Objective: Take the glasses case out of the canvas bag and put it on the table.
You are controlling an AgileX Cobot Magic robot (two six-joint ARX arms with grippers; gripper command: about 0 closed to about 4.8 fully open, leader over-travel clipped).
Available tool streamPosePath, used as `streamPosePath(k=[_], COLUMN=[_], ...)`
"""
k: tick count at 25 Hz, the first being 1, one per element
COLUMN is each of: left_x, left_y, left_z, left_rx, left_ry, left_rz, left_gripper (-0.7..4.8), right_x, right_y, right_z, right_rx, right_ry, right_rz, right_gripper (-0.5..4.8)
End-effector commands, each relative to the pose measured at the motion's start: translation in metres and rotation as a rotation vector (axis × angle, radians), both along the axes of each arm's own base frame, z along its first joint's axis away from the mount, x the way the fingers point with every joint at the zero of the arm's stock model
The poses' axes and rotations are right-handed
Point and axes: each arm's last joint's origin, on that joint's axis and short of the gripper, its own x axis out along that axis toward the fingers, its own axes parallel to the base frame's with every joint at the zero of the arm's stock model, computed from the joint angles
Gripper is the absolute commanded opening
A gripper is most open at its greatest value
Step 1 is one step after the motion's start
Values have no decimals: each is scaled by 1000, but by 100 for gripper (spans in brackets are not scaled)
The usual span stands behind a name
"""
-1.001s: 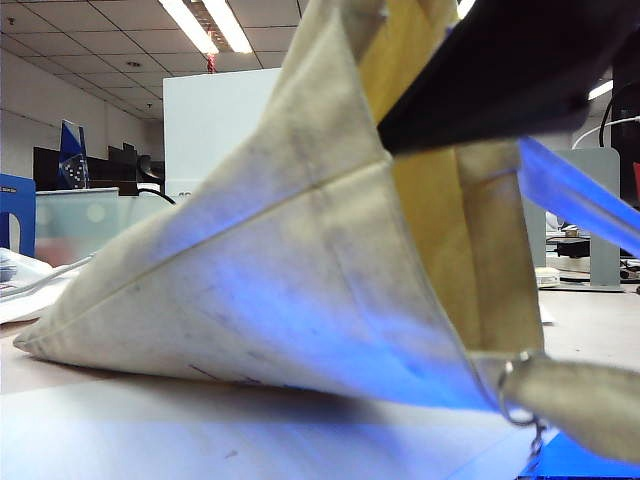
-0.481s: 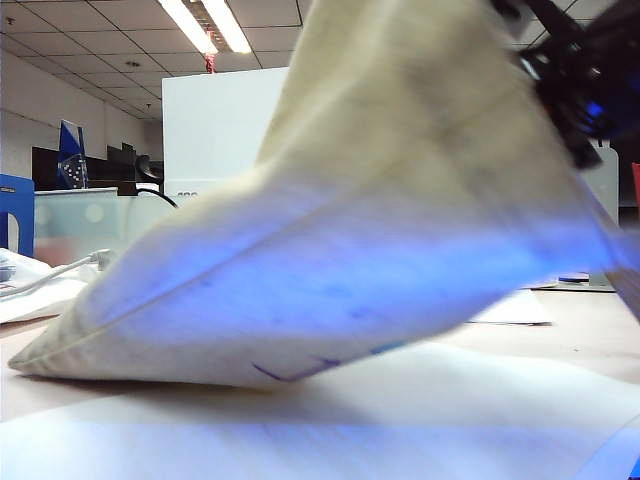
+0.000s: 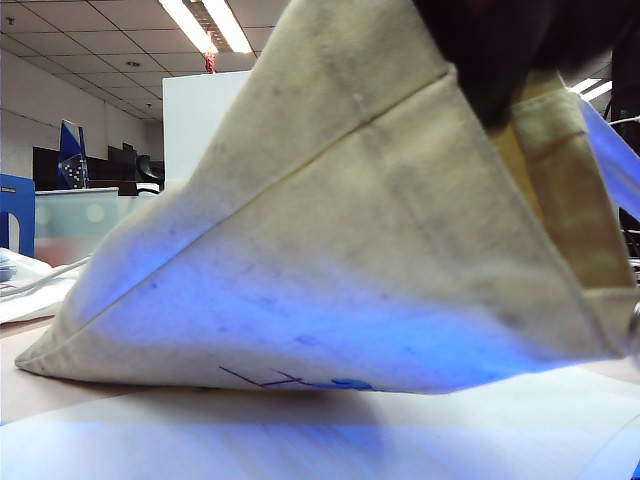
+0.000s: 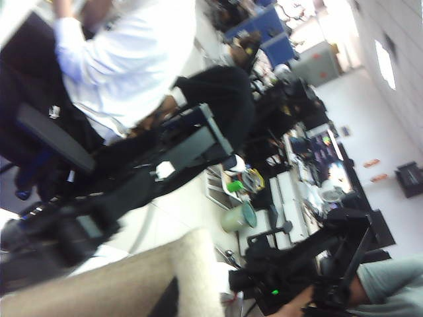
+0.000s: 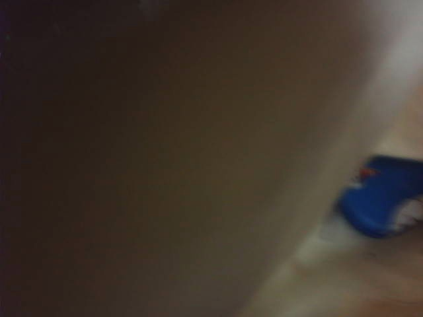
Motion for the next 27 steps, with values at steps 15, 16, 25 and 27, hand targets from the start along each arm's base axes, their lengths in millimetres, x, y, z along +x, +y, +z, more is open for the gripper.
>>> streamPosePath(k=[15,16,25,27], left_x=[-5,-5,-6,-6], left_y=[3,3,4,4], left_z=[3,3,4,3], left_rx=[-25,-25,-30,-23], left_ry=[39,40,51,60], left_rz=[-75,-76,-95,-97], left_gripper=[-6,-6,-6,-6], right_x=[68,69,87,94], right_y=[-52,-52,-51,-70], right_z=[14,13,11,31], right_rx=[305,293,295,384], right_ry=[121,104,107,190], right_rz=[20,6,-68,-41], right_gripper=[-5,-5,-5,-5])
